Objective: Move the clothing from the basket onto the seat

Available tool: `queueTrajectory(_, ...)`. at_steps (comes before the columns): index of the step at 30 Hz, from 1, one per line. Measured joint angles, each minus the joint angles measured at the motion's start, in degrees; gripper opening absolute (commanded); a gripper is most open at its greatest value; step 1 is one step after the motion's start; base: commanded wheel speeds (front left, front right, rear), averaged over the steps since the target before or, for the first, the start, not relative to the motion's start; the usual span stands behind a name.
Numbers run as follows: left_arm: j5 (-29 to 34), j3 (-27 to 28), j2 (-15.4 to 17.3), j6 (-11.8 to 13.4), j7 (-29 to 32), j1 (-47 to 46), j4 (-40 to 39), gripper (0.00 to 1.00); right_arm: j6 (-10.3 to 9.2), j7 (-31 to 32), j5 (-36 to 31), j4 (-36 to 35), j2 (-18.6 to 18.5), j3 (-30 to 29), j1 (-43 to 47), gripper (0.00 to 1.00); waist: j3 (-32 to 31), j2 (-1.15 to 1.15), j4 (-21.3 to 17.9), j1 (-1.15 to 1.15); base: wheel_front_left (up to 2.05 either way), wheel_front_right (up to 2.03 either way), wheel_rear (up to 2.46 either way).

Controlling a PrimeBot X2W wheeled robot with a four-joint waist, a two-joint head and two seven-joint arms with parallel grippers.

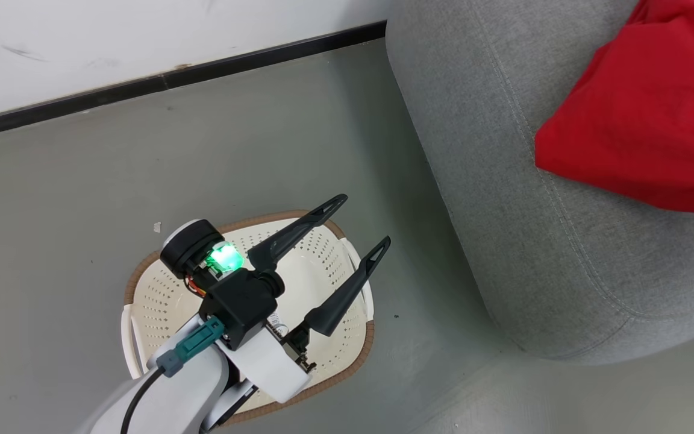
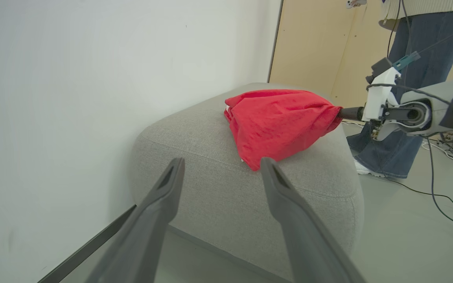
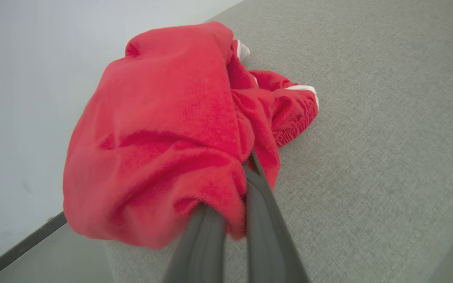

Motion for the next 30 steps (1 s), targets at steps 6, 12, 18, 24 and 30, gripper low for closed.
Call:
queueTrajectory(6,0.0,0.4,0.2,0.0,-0.2,0.0,0.4,1.0,0.0,0.0,-1.5,-2.8,0.4,-2.2,0.2,1.0,-0.1,0.0,-1.0,0.0,0.0,0.0,0.0)
queueTrajectory(12,0.0,0.4,0.2,0.0,-0.2,0.0,0.8,1.0,0.0,-0.1,-2.7,-5.7,0.4,-2.4,3.0,1.0,-0.3,0.0,-2.2,0.0,0.0,0.0,0.0)
queueTrajectory(18,-0.1,0.6,0.3,0.0,-0.3,0.0,1.4,1.0,0.0,-0.1,-5.0,-10.1,0.9,-1.1,6.8,1.0,-0.9,0.0,-3.6,0.0,0.0,0.0,0.0)
queueTrajectory(24,-0.6,1.5,0.4,-0.1,-1.1,0.0,2.4,1.0,0.0,-0.1,-6.1,-14.5,0.4,-0.6,11.2,1.0,-2.3,0.0,-5.2,0.0,0.0,0.0,0.0)
queueTrajectory(30,-1.3,4.2,0.7,0.6,-1.7,0.4,3.9,1.0,0.0,-0.1,-7.3,-19.0,-0.6,-1.7,13.3,1.0,-4.3,0.0,-6.3,0.0,0.0,0.0,0.0)
